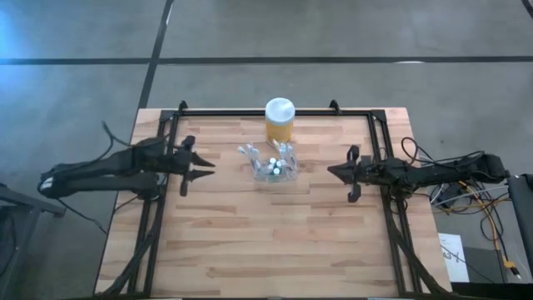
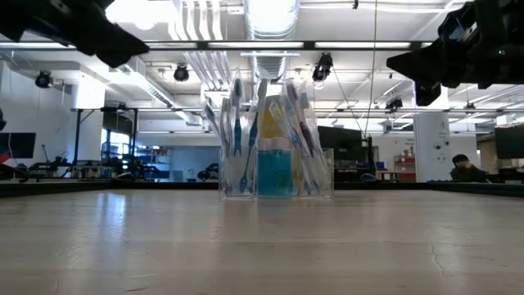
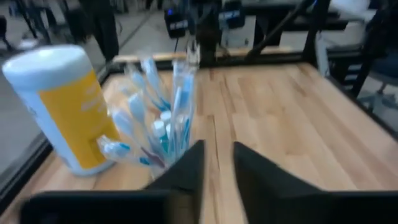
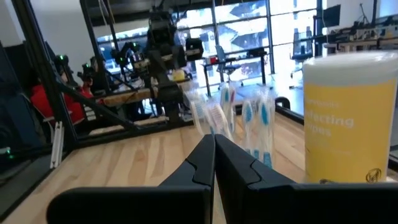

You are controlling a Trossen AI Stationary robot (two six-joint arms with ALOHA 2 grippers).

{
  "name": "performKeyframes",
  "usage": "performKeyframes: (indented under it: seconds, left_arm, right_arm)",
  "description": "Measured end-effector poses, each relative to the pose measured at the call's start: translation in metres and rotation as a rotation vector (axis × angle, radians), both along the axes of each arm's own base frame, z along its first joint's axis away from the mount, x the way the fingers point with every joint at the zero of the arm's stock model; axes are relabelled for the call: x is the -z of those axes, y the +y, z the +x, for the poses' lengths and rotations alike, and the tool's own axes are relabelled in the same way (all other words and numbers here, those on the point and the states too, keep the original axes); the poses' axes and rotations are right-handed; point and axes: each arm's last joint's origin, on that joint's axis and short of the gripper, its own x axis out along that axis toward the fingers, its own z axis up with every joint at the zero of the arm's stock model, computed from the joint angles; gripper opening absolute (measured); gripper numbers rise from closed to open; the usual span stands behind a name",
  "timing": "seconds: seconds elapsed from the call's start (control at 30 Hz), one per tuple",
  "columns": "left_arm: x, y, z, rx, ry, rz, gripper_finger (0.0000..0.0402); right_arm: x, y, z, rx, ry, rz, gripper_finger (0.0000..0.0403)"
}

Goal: Pick & Place toothbrushing station
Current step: Return to Home Position

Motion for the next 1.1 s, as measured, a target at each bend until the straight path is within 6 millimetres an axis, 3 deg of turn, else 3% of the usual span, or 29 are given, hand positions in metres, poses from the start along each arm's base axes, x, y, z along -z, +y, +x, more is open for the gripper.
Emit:
performKeyframes:
  seconds: [0.07,0.13,0.33,0.7,1.1]
  left_arm:
    - [0.0,-0.002,-0.008,0.016,-0.048,0.004,0.0039]
    - [0.0,-0.004,-0.015,0.029,-0.102,0.003,0.0012]
    - [0.009,-0.003,-0.025,-0.054,-0.168,-0.036,0.0004]
    - [0.059,-0.003,-0.015,-0.014,-0.152,-0.002,0.0002]
    - [0.069,-0.005,-0.025,0.017,-0.242,-0.016,0.0001]
  right_arm:
    - [-0.002,0.0,-0.001,0.0,-0.015,-0.001,0.0008]
    - [-0.003,0.0,-0.003,0.0,-0.028,-0.002,0.0008]
    - [-0.004,-0.005,-0.009,0.036,-0.024,0.035,0.0008]
    - [-0.001,-0.01,-0.022,0.08,-0.001,0.045,0.0008]
    - [0.002,-0.009,-0.036,0.079,0.001,0.052,0.0008]
